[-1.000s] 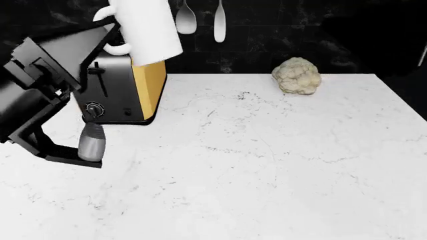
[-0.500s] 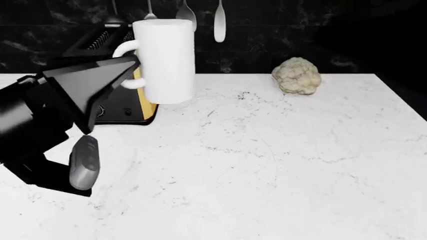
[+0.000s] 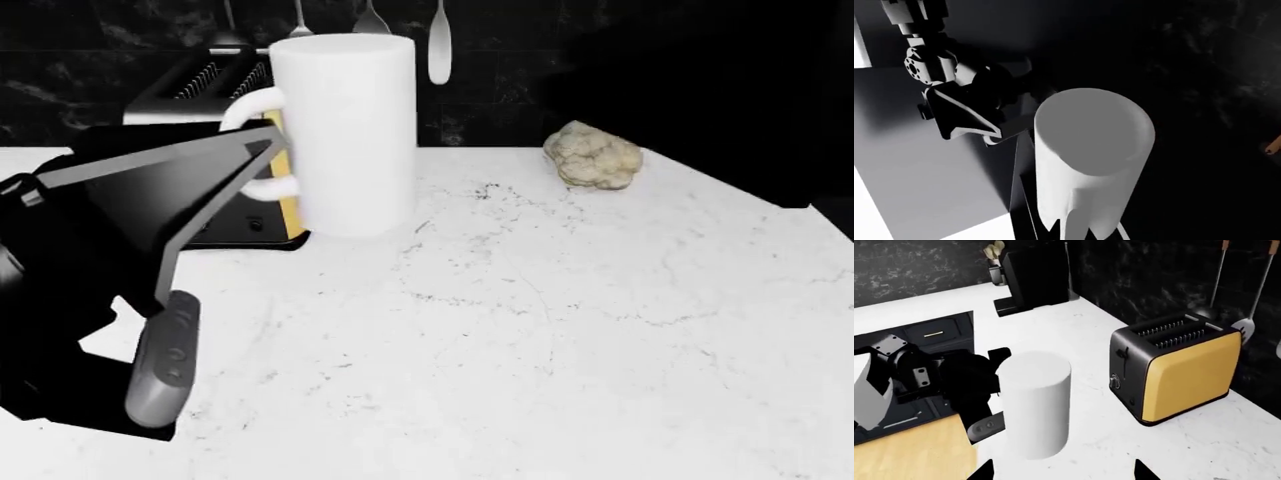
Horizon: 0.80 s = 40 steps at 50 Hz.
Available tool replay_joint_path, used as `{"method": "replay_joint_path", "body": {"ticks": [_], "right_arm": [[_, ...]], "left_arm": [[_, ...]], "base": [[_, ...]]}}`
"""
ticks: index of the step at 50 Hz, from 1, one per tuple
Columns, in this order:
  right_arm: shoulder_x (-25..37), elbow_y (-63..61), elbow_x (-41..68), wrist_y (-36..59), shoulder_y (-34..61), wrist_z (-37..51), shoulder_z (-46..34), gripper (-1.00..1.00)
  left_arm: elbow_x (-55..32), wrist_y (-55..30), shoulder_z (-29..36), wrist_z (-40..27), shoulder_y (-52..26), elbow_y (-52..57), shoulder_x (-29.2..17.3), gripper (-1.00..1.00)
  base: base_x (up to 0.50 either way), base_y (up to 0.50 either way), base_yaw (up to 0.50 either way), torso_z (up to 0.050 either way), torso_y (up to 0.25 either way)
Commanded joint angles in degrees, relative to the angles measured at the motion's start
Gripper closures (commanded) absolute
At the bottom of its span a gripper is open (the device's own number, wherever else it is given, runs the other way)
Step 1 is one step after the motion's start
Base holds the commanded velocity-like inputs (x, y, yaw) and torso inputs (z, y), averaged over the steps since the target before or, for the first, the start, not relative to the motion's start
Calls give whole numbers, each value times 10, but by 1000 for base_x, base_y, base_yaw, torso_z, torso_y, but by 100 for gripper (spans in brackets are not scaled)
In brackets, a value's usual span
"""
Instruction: A wet mug is on the counter and needs to be dried. Pick it up and place it upside down in the open cabinet.
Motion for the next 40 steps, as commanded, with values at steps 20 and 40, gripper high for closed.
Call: {"method": "replay_joint_path", "body": {"ticks": [20,40], "right_arm": [[-60,-12,-17,-36,-21,-60,-26,-100],[-72,-25,-52,-75,-57,-91,-35,-100]], "left_arm": [[18,-46,-31,13,58,24,30,100],[0,-63,-65,34,57,81,41,100]], "base": [[0,0,0,0,1],[0,0,0,0,1]]}}
